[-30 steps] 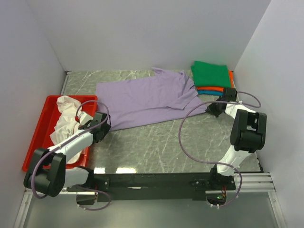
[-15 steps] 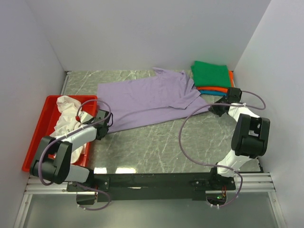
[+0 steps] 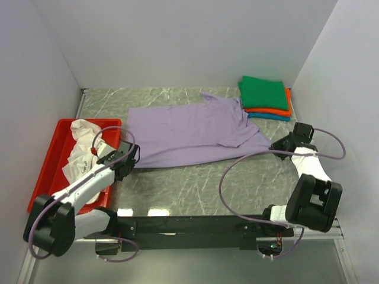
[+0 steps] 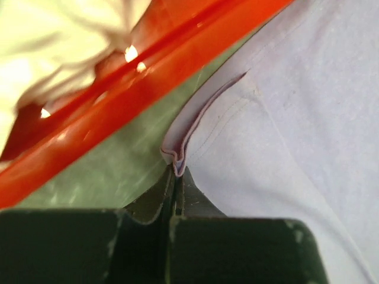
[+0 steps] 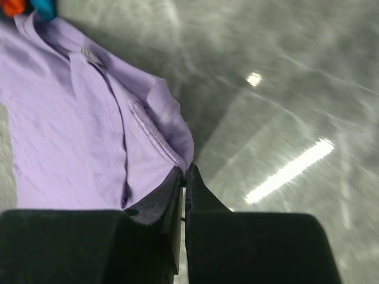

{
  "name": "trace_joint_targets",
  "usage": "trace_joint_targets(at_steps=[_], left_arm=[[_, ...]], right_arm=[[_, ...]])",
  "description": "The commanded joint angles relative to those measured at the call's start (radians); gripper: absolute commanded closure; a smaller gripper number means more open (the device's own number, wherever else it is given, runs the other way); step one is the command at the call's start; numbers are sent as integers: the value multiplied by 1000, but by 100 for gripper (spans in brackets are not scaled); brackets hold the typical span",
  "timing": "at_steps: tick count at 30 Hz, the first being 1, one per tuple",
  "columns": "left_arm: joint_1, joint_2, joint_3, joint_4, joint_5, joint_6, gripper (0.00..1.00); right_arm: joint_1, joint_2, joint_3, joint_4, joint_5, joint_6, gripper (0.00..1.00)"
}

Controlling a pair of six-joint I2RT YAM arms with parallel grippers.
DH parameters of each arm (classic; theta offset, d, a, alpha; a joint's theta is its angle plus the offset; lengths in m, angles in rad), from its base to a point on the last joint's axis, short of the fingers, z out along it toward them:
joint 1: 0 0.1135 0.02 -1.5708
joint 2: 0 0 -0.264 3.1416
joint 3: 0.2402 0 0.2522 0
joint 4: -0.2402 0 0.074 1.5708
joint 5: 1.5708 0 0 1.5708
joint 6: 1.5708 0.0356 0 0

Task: Fold and stack the t-shirts
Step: Fold the tshirt

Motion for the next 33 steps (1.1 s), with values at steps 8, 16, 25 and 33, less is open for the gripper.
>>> trace_joint_targets(at_steps=[8,16,25,33], left_arm=[[-124,-186,-75,-257,-40,-176,99],[-214,-289,-150,-324,-15,-292,99],[-268,-318,-138,-349,-1,-325,88],[-273,-455,-57,-343,-10,-181,18]], right_arm=[[-157,-282,-147,-205,117,3,100],[-271,-442,-206,-297,94,-31,100],[-288,-420,-175,-356,137,-17,38],[-269,-333,-154,-276,41,-82,36]])
